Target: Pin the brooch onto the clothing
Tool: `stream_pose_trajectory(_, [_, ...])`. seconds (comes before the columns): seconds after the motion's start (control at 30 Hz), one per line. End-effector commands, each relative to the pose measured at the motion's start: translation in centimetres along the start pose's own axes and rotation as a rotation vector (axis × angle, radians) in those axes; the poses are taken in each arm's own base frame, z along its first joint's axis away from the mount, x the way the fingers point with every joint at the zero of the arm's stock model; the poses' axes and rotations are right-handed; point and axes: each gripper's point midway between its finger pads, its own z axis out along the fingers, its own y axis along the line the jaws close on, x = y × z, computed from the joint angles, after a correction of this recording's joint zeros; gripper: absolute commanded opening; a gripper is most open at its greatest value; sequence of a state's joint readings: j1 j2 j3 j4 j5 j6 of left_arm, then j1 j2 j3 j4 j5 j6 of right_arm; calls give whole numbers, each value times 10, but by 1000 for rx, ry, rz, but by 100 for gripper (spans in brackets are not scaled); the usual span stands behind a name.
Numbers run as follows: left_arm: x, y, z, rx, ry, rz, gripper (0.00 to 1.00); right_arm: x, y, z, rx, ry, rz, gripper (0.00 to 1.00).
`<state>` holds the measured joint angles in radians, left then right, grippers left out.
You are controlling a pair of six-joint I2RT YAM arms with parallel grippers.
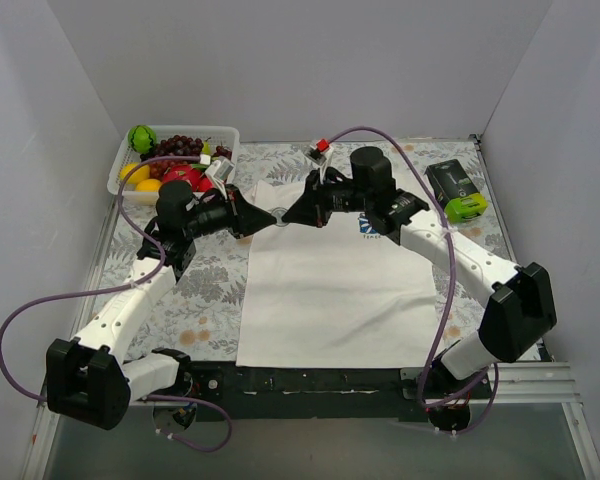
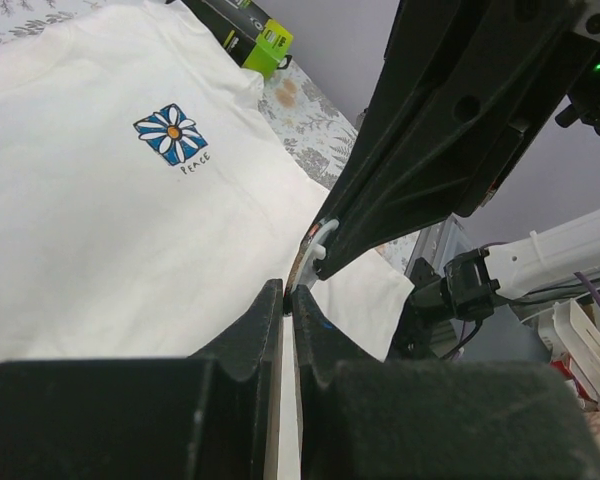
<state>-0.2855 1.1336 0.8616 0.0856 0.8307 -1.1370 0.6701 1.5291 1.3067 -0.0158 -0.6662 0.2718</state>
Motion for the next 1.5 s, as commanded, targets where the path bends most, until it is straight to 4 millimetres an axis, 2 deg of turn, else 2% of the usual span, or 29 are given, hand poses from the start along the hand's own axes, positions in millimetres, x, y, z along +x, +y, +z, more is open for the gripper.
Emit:
stream_pose_trajectory(0.0, [-22, -66, -3, 199, -34, 137, 0, 11, 4, 1, 15, -39, -163, 4])
stream_pose_trajectory(0.2, [-20, -59, -3, 156, -33, 130, 0, 0, 14, -23, 30, -116, -252, 18])
stream_pose_trajectory(0.23, [-21, -59, -4, 153, -34, 130, 0, 4, 9, -26, 49, -118, -247, 39])
stream_pose_trajectory(0.27, [-22, -59, -4, 151, -37, 137, 0, 5, 8, -29, 58, -123, -249, 41])
stream_pose_trajectory(0.3, [-23, -60, -5, 147, -39, 138, 0, 0, 11, -35, 59, -146, -265, 52])
stream_pose_trajectory(0.33, [-23, -59, -5, 144, -40, 140, 0, 5, 6, -38, 72, -144, -259, 71])
stream_pose_trajectory(0.43, [-23, -59, -5, 137, -38, 141, 0, -3, 8, -51, 90, -196, -281, 89])
stream_pose_trajectory(0.47, [-23, -57, -4, 133, -36, 139, 0, 1, 5, -54, 100, -200, -275, 89])
stream_pose_trajectory(0.63, [-22, -56, -4, 129, -36, 143, 0, -8, 7, -67, 116, -251, -300, 89])
stream_pose_trajectory(0.93, [-25, -55, -3, 123, -42, 149, 0, -6, 4, -66, 103, -244, -278, 89])
stream_pose_trajectory(1.1, [-28, -46, 0, 80, -54, 141, 0, -3, -1, -67, 130, -242, -263, 90])
stream_pose_trajectory(1.27, [-32, -24, 6, -23, -61, 108, 0, 5, -12, -71, 196, -236, -243, 90])
stream_pose_trajectory(1.47, [-42, -8, 11, -116, -59, 107, 0, 24, -43, -84, 368, -221, -187, 90])
